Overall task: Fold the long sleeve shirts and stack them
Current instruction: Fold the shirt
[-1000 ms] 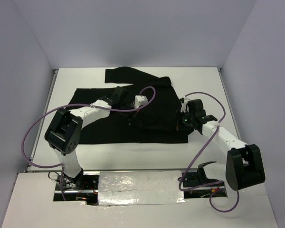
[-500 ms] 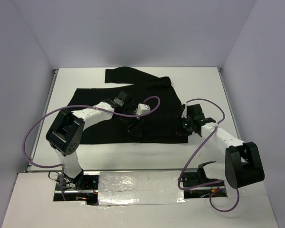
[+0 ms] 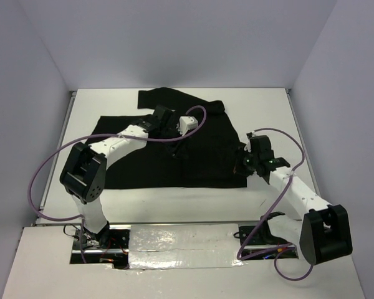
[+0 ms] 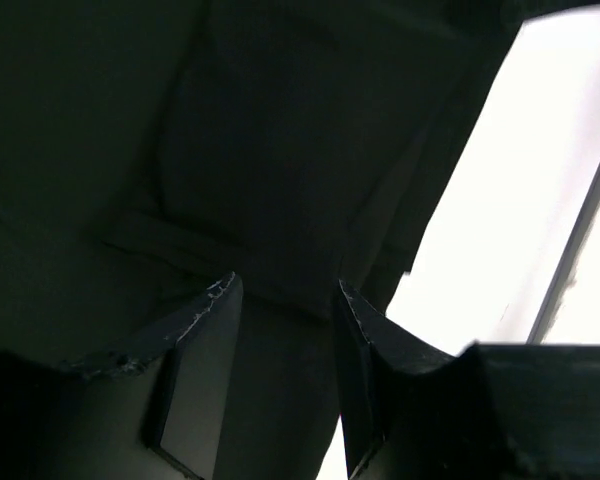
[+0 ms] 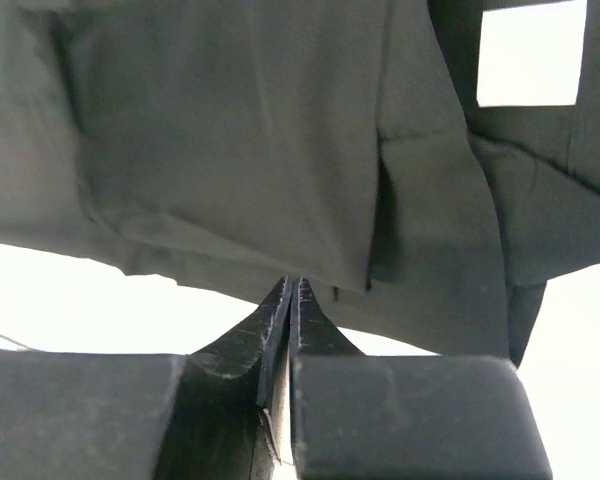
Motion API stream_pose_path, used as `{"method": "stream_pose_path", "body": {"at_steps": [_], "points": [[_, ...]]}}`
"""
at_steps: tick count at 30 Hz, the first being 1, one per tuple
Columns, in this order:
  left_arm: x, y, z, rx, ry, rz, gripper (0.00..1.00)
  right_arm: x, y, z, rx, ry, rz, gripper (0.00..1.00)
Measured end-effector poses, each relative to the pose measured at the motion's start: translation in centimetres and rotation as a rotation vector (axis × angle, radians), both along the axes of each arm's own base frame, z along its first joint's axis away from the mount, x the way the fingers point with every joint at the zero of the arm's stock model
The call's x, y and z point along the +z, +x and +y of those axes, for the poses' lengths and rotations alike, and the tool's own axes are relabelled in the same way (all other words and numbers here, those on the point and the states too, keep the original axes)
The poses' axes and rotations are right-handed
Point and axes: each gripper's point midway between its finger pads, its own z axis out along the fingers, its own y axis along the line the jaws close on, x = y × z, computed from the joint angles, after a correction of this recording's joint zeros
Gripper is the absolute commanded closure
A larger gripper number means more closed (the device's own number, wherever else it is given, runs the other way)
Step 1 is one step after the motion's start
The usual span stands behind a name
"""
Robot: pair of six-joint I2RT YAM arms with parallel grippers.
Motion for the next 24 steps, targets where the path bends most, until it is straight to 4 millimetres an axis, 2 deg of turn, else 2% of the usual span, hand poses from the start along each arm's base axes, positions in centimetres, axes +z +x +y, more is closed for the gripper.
{"method": "stream_pose_path", "body": {"at_steps": [4, 6, 9, 13, 15, 18, 20, 21, 22, 24], "points": [[0.1, 0.6, -1.1, 0.023, -0.030, 0.003, 0.48, 1.2, 0.8, 1.1, -0.007, 0.042, -0.048, 1.00], [-0.7, 0.6, -1.7, 0.021, -0.028, 0.016, 0.48, 0.8, 1.3, 1.9, -0.005, 0.061, -0.037, 1.00], [-3.4, 0.5, -2.0, 0.032, 0.008, 0.053, 0.48, -1.3, 1.7, 2.6, -0.016, 0.082, 0.027, 1.00], [-7.1, 0.5, -1.1, 0.068, 0.099, 0.084, 0.48, -4.6, 1.1, 2.2, -0.057, 0.071, 0.138, 1.00], [-8.0, 0.7, -0.6, 0.084, 0.125, 0.088, 0.47, -5.6, 1.0, 1.7, -0.086, 0.064, 0.174, 1.00], [-8.0, 0.9, -0.6, 0.087, 0.126, 0.083, 0.45, -6.3, 1.1, 1.1, -0.108, 0.060, 0.196, 1.00], [-7.6, 1.1, -0.7, 0.088, 0.126, 0.081, 0.43, -6.2, 1.3, 1.0, -0.110, 0.058, 0.195, 0.95], [-7.0, 1.4, -0.6, 0.089, 0.129, 0.084, 0.42, -6.0, 1.4, 0.9, -0.105, 0.054, 0.190, 0.80], [-6.2, 1.9, -0.7, 0.089, 0.125, 0.075, 0.41, -5.7, 1.7, 0.9, -0.107, 0.055, 0.182, 0.70], [-4.0, 3.1, -0.9, 0.086, 0.115, 0.040, 0.25, -4.7, 2.1, 0.7, -0.101, 0.051, 0.159, 0.54]]}}
